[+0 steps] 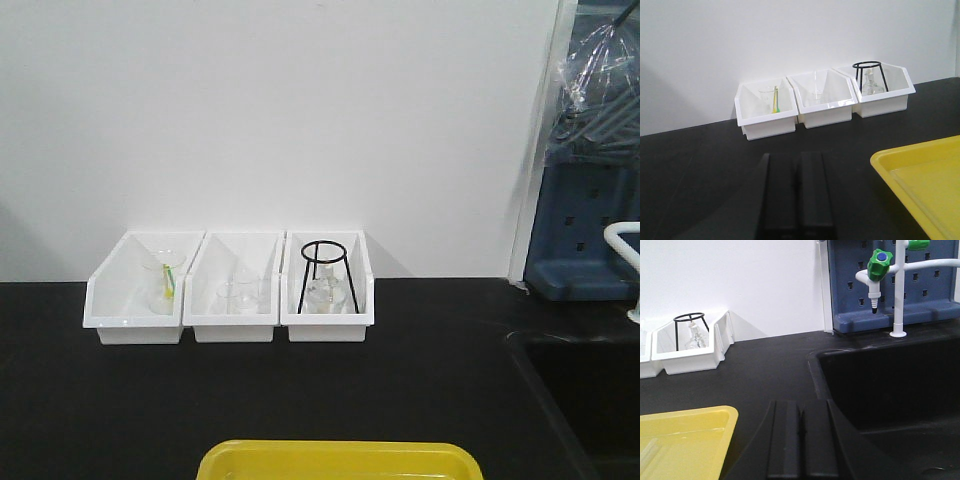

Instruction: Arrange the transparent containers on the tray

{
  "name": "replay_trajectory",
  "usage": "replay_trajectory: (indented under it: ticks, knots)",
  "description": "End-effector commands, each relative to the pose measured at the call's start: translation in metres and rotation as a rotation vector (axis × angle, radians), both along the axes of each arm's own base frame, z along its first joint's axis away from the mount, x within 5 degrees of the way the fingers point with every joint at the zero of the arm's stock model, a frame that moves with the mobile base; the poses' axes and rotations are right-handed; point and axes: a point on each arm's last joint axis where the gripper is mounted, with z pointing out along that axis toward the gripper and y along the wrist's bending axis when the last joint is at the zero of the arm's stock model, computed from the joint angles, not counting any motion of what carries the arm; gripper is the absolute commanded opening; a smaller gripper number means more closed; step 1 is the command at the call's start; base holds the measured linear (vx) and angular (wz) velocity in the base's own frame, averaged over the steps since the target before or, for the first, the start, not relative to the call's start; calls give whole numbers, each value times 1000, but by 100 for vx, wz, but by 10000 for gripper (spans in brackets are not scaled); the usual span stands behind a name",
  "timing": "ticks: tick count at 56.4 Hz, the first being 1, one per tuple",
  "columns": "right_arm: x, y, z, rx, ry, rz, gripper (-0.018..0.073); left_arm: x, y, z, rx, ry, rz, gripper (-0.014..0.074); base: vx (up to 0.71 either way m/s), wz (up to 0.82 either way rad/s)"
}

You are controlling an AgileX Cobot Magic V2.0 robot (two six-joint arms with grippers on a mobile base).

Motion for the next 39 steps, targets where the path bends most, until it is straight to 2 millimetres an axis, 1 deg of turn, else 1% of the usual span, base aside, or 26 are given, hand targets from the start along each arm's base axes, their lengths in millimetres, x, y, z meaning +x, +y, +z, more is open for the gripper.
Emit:
replay_trajectory:
  ticks: [1, 39]
  knots:
    - [0, -1, 4, -15, -72, -11, -13, 1, 1, -5, -21, -44, 10, 0, 0, 0]
    - [0, -1, 3, -14, -65, -10, -13, 1, 1, -5, -21, -44, 10, 0, 0, 0]
